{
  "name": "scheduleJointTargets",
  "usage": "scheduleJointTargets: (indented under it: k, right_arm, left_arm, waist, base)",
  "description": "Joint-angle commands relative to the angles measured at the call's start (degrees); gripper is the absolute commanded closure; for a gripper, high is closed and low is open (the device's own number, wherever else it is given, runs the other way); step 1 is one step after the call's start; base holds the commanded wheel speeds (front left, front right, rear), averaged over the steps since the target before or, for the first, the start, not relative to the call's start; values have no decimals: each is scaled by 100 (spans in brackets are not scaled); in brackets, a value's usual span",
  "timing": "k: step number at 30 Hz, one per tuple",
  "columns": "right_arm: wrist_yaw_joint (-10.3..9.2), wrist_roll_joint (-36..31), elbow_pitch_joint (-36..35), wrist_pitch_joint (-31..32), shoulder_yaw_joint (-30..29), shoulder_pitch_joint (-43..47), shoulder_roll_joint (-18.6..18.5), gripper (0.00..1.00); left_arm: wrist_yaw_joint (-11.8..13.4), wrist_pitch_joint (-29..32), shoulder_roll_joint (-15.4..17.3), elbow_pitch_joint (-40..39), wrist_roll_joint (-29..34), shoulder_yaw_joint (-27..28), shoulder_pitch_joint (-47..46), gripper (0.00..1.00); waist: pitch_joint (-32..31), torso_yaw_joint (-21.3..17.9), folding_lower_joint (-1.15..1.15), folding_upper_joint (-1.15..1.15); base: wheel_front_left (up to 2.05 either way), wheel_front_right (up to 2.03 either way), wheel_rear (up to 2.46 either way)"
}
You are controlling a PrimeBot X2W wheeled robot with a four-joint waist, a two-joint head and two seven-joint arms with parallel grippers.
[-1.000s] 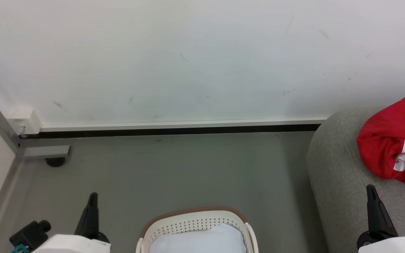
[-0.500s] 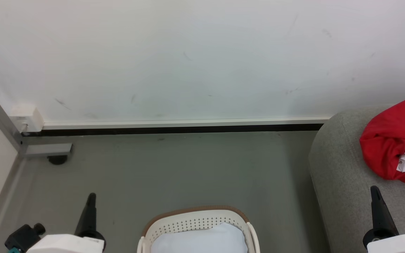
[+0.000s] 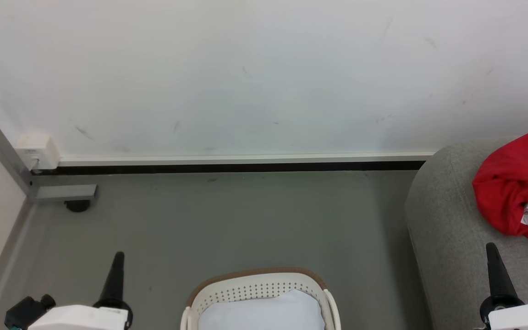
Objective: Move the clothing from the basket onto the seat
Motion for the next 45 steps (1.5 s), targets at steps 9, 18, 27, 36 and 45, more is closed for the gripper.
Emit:
scheduleJointTargets:
  k: [9, 18, 27, 36, 45]
  right_arm:
    - [-6, 583, -2, 177, -126, -150, 28, 100]
    - [-7, 1011, 32, 302, -206, -171, 53, 100]
    - [-8, 1408, 66, 425, -274, -173, 78, 100]
    - [-9, 1779, 97, 537, -341, -180, 106, 100]
    - [-10, 2087, 119, 644, -400, -187, 131, 100]
  left_arm:
    - [-46, 180, -16, -78, -621, 110, -105, 100]
    - [-52, 306, -49, -88, -1068, 178, -108, 100]
    - [-64, 431, -76, -94, -1491, 234, -107, 100]
    - [-77, 550, -106, -102, -1889, 288, -104, 100]
    - [-86, 641, -124, -106, -2207, 336, -104, 100]
  waist:
    - [16, 34, 0, 0]
    - [31, 66, 0, 0]
    - [46, 97, 0, 0]
    - [61, 129, 0, 0]
    - [74, 157, 0, 0]
  base:
    - [0, 0, 0]
    - [0, 0, 0]
    - [0, 0, 0]
    - [0, 0, 0]
    - [0, 0, 0]
